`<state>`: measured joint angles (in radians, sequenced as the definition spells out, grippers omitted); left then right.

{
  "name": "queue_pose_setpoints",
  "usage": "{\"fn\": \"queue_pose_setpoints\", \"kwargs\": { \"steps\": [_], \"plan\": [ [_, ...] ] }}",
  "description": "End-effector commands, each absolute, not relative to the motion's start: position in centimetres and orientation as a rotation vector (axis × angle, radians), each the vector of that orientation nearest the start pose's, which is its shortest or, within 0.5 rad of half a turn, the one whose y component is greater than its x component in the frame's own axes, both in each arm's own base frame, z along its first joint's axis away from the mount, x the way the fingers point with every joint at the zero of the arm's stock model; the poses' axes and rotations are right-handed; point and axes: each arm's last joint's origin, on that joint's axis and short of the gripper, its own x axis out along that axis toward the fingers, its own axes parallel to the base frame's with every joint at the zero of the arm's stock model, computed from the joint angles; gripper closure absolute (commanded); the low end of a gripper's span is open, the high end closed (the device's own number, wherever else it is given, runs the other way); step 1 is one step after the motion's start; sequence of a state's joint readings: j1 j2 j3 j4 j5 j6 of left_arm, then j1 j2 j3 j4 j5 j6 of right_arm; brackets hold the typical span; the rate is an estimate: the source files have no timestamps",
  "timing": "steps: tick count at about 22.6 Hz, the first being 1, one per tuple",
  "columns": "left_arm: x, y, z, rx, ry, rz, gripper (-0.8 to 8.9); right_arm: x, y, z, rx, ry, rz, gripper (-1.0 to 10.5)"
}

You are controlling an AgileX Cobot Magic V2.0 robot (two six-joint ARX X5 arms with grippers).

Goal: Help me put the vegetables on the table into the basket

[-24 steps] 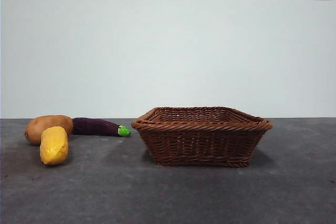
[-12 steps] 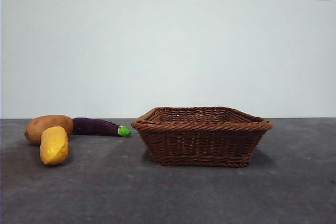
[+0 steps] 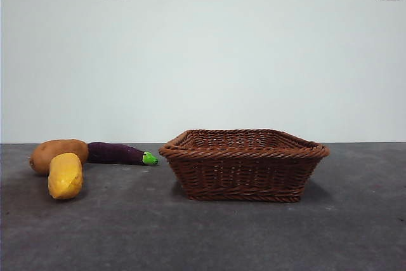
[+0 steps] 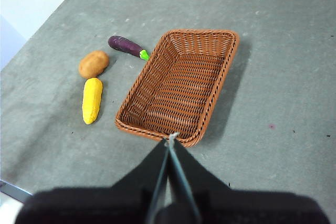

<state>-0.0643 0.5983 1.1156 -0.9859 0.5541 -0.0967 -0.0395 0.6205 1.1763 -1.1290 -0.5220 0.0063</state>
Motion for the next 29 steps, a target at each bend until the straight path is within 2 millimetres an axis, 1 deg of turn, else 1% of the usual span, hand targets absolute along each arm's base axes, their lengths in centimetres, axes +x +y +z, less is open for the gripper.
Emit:
{"fn": "queue_pose_setpoints", "kwargs": {
  "steps": [1,2,3,4,5,6,8,9,10,15,18,20,22,25,27,29],
  "plan": [
    [7.1,-2.1,38.1,-0.201,0.528,-0.599,4.79,6.2,1.2,38.7,0.158,0.558,0.473,8.2],
    [7.2,-2.1,38.0,-0.204,0.543,-0.598,3.54,6.3,1.2,38.6,0.161,0.563,0.473,7.1],
    [7.3,-2.1,37.9,-0.207,0.555,-0.598,3.04,6.4,1.2,38.6,0.163,0.57,0.472,5.8],
    [7.4,-2.1,37.9,-0.208,0.562,-0.598,3.05,6.6,1.2,38.6,0.167,0.58,0.472,4.3],
    [7.5,-2.1,37.9,-0.209,0.565,-0.598,3.04,6.8,1.2,38.5,0.17,0.59,0.471,3.3],
    [7.5,-2.1,37.9,-0.209,0.565,-0.598,2.72,7.0,1.2,38.4,0.175,0.605,0.472,3.0],
    [7.4,-2.1,37.9,-0.209,0.566,-0.597,1.74,7.4,1.2,38.2,0.192,0.643,0.487,3.0],
    [7.5,-2.1,37.8,-0.21,0.572,-0.596,1.43,7.6,1.2,38.1,0.195,0.656,0.486,3.0],
    [7.7,-2.1,37.8,-0.212,0.58,-0.595,1.27,7.9,1.2,38.0,0.199,0.67,0.485,2.8],
    [9.0,-2.2,37.5,-0.221,0.62,-0.587,1.23,9.2,1.2,37.7,0.218,0.715,0.495,2.8],
    [10.7,-2.3,37.2,-0.225,0.654,-0.559,1.23,10.7,1.1,37.7,0.223,0.717,0.498,2.8],
    [11.9,-2.3,36.6,-0.23,0.716,-0.515,1.23,12.4,1.1,37.6,0.246,0.749,0.492,2.8],
    [13.1,-2.4,36.1,-0.239,0.769,-0.506,1.23,14.2,1.0,37.4,0.261,0.779,0.491,2.8],
    [14.7,-2.5,35.7,-0.242,0.785,-0.504,1.23,17.7,1.4,36.9,0.298,0.824,0.498,2.8],
    [15.7,-2.6,35.5,-0.233,0.776,-0.508,1.23,20.4,2.2,36.2,0.311,0.86,0.496,2.9],
    [16.5,-2.6,35.3,-0.231,0.784,-0.509,1.23,23.0,3.6,35.2,0.277,0.905,0.499,2.8]
  ]
}}
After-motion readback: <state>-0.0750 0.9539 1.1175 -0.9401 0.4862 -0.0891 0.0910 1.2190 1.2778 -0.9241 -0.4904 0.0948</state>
